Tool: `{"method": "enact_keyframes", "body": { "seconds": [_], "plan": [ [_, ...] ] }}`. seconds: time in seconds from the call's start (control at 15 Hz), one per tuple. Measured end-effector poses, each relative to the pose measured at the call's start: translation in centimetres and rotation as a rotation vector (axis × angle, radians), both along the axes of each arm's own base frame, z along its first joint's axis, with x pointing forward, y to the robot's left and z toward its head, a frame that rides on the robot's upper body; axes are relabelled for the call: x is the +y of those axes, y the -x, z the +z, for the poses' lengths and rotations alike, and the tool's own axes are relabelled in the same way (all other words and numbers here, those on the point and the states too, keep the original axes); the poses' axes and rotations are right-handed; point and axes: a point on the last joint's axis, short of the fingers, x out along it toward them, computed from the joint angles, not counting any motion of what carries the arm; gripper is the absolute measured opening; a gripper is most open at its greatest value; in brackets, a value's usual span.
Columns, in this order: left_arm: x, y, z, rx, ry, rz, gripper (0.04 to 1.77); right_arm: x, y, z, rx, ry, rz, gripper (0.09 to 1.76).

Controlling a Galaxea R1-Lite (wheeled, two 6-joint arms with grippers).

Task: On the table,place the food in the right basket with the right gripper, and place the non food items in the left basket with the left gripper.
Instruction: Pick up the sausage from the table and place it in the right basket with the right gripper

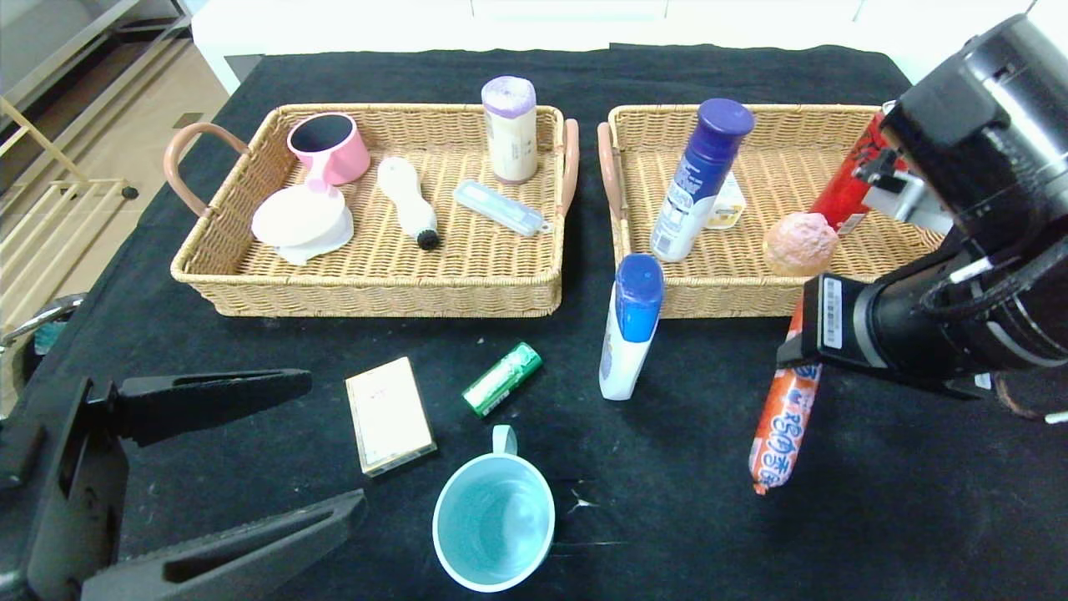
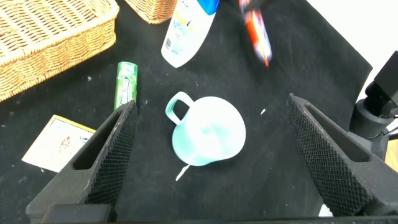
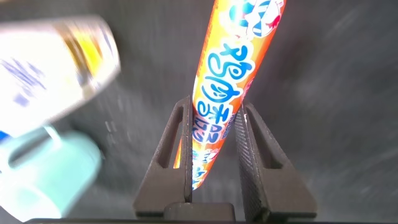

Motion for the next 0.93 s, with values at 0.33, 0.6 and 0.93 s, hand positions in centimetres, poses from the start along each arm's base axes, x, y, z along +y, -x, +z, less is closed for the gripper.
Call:
{"method": "enact_keyframes", "body": {
  "seconds": [0.33, 0.6, 0.93],
  "plan": [
    [0.1, 0.2, 0.2, -0.011, 0.007, 0.001, 1.72, -1.4, -0.6, 4.0, -0.160, -0.036, -0.038, 0.51],
    [0.2, 0.3, 0.3, -0.017, 0.010, 0.001, 1.72, -1.6, -2.0, 5.2, -0.278, -0.044, -0.086, 0.51],
    [0.3, 0.4, 0.4, -0.021, 0.013, 0.002, 1.72, -1.1, -4.4, 5.6, -0.418, -0.008, -0.096, 0.51]
  ]
}}
